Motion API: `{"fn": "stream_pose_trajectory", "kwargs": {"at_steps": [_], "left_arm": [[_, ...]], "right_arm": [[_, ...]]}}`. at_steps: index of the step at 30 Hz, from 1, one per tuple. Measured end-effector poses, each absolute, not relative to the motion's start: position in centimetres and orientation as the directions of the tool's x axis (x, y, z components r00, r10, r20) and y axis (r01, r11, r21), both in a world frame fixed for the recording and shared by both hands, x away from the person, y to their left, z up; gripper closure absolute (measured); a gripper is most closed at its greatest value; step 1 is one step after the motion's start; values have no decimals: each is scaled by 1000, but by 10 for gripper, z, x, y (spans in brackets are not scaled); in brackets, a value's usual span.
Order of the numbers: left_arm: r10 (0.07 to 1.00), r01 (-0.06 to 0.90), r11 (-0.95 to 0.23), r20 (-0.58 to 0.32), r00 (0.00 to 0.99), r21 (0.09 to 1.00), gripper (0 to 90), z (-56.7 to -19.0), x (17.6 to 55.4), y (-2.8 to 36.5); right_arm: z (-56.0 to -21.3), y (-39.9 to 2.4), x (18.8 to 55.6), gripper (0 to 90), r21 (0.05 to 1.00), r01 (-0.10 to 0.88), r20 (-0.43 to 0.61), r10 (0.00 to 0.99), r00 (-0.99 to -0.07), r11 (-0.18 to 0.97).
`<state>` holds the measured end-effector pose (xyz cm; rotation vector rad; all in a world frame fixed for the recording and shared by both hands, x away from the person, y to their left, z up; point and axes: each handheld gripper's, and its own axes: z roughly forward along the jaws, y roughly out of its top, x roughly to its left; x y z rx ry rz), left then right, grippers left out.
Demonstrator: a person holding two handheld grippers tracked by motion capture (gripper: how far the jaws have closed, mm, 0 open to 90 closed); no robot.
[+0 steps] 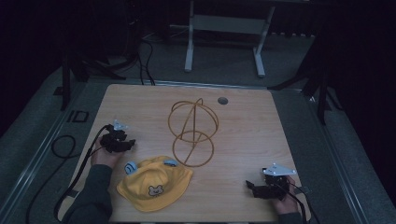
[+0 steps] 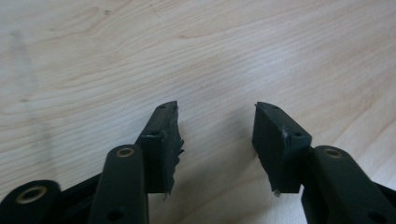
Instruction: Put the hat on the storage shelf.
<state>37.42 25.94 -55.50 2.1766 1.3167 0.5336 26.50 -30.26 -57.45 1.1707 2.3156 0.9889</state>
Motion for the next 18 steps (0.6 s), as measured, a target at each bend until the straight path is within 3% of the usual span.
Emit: {"fn": "stream_pose_trajectory", "kwargs": {"at_steps": [8, 18], "left_arm": [[895, 674, -371, 55, 442, 639, 554, -539, 359, 262], [858, 673, -431, 43, 511, 601, 584, -525, 348, 255]], "right_arm": [[-574, -303, 265, 111, 725, 553, -8, 807, -591, 411], [-574, -303, 265, 110, 725, 553, -8, 807, -590, 411]]}}
